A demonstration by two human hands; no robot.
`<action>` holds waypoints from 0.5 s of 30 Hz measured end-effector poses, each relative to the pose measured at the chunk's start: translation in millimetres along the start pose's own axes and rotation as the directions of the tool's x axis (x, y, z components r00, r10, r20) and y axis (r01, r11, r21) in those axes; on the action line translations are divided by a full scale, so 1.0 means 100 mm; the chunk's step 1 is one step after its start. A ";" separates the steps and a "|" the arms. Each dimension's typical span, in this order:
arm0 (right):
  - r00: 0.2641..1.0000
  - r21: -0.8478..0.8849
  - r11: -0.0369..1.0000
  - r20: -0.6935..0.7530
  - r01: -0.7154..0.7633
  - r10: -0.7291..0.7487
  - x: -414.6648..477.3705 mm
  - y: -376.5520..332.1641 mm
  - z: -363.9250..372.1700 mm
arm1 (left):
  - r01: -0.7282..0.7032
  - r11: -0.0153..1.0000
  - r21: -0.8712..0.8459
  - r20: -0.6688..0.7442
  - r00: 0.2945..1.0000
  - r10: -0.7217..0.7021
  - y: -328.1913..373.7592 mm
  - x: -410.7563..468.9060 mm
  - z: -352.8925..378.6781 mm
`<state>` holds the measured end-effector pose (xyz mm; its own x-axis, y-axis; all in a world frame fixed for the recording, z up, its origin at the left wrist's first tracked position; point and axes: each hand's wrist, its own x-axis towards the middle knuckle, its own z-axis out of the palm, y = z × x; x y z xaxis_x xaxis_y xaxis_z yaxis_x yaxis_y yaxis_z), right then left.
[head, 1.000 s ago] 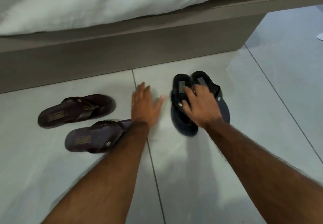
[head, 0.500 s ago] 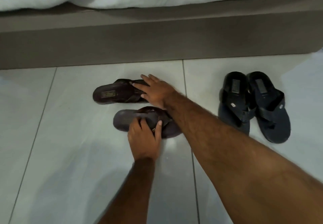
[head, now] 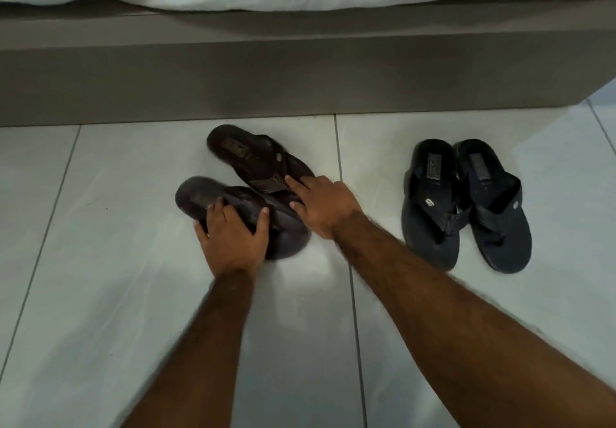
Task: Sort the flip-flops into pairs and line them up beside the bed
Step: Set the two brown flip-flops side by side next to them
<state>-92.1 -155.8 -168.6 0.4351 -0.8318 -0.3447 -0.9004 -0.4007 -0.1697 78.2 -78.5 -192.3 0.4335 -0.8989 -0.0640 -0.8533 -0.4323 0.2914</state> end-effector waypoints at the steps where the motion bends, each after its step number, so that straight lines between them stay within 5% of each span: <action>1: 0.999 -0.009 1.000 -0.029 -0.016 0.015 -0.08 0.01 0.05 | -0.022 1.000 -0.008 0.035 0.999 0.023 0.01 0.08 -0.01; 10: 0.964 0.209 0.976 -0.241 -0.066 0.116 -0.33 0.06 0.20 | -0.248 0.969 -0.017 0.273 0.931 0.243 0.32 0.63 -0.05; 15: 0.978 0.408 0.904 -0.101 -0.127 0.184 -0.09 0.21 0.04 | -0.371 0.928 -0.043 0.302 0.881 0.366 0.32 0.73 0.07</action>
<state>-115.1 -155.8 -172.5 0.2598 -0.9258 -0.2747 -0.8681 -0.0992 -0.4864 80.6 -157.9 -193.9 -0.0176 -0.9711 -0.2378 -0.9401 -0.0649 0.3348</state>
